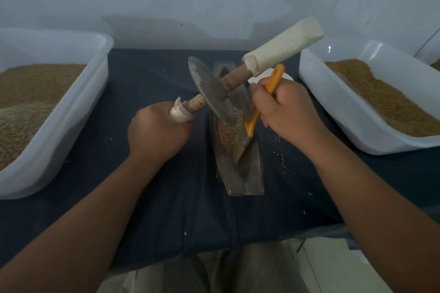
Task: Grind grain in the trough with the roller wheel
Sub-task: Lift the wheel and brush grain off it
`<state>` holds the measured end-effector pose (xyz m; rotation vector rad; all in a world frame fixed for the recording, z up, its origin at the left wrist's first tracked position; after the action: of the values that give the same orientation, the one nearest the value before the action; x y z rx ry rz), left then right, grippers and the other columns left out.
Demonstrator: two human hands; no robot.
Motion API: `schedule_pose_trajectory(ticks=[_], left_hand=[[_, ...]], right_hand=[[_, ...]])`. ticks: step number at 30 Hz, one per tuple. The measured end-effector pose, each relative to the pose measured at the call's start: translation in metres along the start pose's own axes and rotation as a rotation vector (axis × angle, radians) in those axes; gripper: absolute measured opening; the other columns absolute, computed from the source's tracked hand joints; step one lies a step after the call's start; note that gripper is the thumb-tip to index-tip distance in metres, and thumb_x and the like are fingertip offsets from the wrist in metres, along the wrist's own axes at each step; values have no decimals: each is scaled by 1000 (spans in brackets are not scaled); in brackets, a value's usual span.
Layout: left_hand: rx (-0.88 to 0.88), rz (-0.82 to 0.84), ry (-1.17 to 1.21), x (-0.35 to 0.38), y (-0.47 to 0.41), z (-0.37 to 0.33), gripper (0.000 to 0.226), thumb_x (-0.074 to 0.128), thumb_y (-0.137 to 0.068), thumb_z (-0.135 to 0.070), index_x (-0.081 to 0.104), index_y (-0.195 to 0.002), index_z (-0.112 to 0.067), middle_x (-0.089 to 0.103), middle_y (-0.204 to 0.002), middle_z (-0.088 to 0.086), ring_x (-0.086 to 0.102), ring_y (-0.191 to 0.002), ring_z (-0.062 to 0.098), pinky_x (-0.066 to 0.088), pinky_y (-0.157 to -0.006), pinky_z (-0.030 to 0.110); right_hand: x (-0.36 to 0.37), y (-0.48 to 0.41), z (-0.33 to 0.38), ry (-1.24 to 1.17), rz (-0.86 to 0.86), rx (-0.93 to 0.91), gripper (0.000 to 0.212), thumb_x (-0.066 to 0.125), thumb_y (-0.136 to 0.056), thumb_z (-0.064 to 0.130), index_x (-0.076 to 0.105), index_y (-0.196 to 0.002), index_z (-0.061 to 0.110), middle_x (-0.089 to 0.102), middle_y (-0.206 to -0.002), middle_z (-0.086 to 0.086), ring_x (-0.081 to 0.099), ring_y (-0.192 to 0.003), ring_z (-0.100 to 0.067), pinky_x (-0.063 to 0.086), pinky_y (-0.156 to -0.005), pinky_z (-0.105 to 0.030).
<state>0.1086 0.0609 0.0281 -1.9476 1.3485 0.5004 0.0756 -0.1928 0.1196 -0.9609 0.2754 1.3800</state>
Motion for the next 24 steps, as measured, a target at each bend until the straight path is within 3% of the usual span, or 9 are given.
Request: schedule_pose_trajectory(ticks=[4, 7, 11, 15, 18, 21, 24], left_hand=[[37, 8, 14, -2, 1, -3, 19, 54, -78, -59, 61, -76, -42, 59, -58, -11, 54, -55, 3, 32, -51, 24], [40, 11, 13, -1, 1, -4, 18, 50, -75, -62, 60, -77, -46, 58, -56, -11, 54, -56, 3, 32, -51, 24], [44, 26, 19, 0, 1, -5, 19, 48, -73, -63, 60, -80, -50, 58, -57, -12, 56, -58, 6, 34, -52, 26], [20, 24, 0, 0, 1, -3, 23, 53, -76, -57, 62, -75, -36, 59, -58, -11, 56, -59, 7, 34, -53, 25], [3, 33, -4, 1, 1, -2, 30, 57, -76, -53, 59, -64, -26, 59, -59, -10, 57, -59, 8, 35, -53, 26], [0, 35, 0, 2, 2, -2, 31, 58, -77, -54, 59, -64, -26, 60, -59, -10, 58, -59, 9, 35, -54, 26], [9, 43, 11, 1, 3, -4, 21, 58, -77, -52, 62, -70, -32, 60, -59, -10, 58, -60, 10, 37, -54, 27]], right_hand=[[-11, 0, -3, -212, 37, 54, 44, 50, -105, 37, 63, -66, 23, 55, -46, -4, 50, -38, -13, 42, -45, -17], [3, 3, -2, -98, 117, 32, 45, 49, -106, 36, 61, -65, 23, 57, -49, -4, 53, -41, -11, 44, -48, -20], [-2, 1, -3, 1, 15, 13, 46, 50, -108, 30, 58, -65, 16, 61, -55, -2, 60, -50, -13, 46, -54, -27], [-18, 8, -5, -199, -12, 37, 44, 48, -106, 35, 63, -67, 23, 56, -48, -4, 53, -40, -12, 43, -47, -16], [-8, 15, -4, -136, 63, 7, 44, 48, -108, 35, 63, -67, 26, 58, -49, -2, 55, -42, -13, 45, -50, -16], [-21, 17, -6, -97, -41, -9, 43, 48, -109, 35, 64, -70, 27, 61, -53, 0, 58, -46, -12, 45, -52, -15], [-51, 25, -16, -280, -205, 45, 41, 48, -108, 40, 66, -75, 26, 59, -55, -5, 54, -44, -16, 44, -46, -20]])
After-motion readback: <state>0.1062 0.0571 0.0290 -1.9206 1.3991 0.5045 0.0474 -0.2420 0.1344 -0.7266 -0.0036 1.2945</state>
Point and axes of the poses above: each hand's wrist, its own y-axis away from the middle knuckle, its own x-axis out of the palm, z = x × y, the point moved 8 cm from there along -y, towards the middle knuckle
